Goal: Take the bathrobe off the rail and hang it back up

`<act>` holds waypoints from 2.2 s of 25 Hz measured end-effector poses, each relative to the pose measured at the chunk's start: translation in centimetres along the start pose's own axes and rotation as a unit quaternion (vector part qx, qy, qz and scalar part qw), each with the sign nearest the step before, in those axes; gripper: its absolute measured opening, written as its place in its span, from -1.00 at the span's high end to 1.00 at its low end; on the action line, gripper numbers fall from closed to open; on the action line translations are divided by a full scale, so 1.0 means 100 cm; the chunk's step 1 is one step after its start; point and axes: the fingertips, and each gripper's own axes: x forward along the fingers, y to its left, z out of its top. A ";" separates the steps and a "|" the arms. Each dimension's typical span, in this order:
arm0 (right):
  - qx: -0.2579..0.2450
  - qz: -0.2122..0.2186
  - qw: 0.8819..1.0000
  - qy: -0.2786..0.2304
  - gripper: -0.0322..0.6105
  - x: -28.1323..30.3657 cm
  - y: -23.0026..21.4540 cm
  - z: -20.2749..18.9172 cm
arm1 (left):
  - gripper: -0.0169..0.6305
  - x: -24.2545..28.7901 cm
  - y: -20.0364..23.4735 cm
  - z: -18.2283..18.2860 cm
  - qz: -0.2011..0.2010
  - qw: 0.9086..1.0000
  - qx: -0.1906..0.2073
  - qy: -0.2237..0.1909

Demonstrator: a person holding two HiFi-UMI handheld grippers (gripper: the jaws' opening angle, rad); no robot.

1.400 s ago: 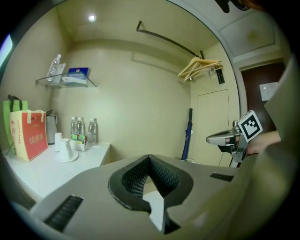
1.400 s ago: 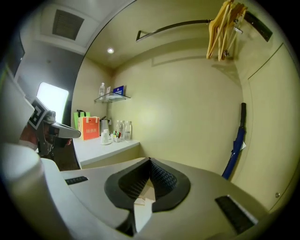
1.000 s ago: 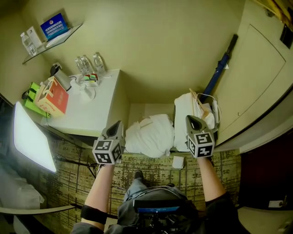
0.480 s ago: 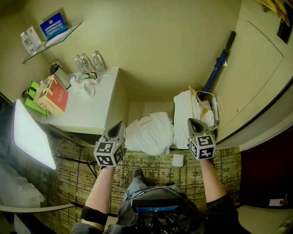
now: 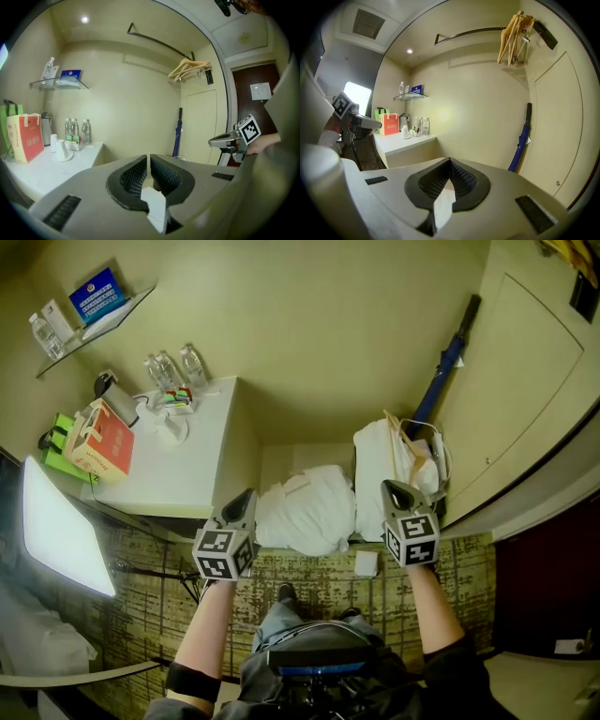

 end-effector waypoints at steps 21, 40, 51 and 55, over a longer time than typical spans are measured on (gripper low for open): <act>0.019 -0.048 0.998 0.039 0.83 0.145 0.040 -0.029 | 0.22 0.163 0.032 -0.062 -0.153 0.979 0.079 0.108; -0.013 0.087 0.989 0.116 0.83 0.401 0.077 -0.223 | 0.15 0.375 0.116 -0.313 -0.081 0.963 0.029 0.256; -0.020 0.121 0.985 0.122 0.83 0.498 0.087 -0.329 | 0.15 0.465 0.167 -0.459 -0.066 0.944 0.034 0.323; -0.015 0.128 0.985 0.118 0.83 0.514 0.093 -0.350 | 0.15 0.488 0.188 -0.493 -0.059 0.936 0.031 0.346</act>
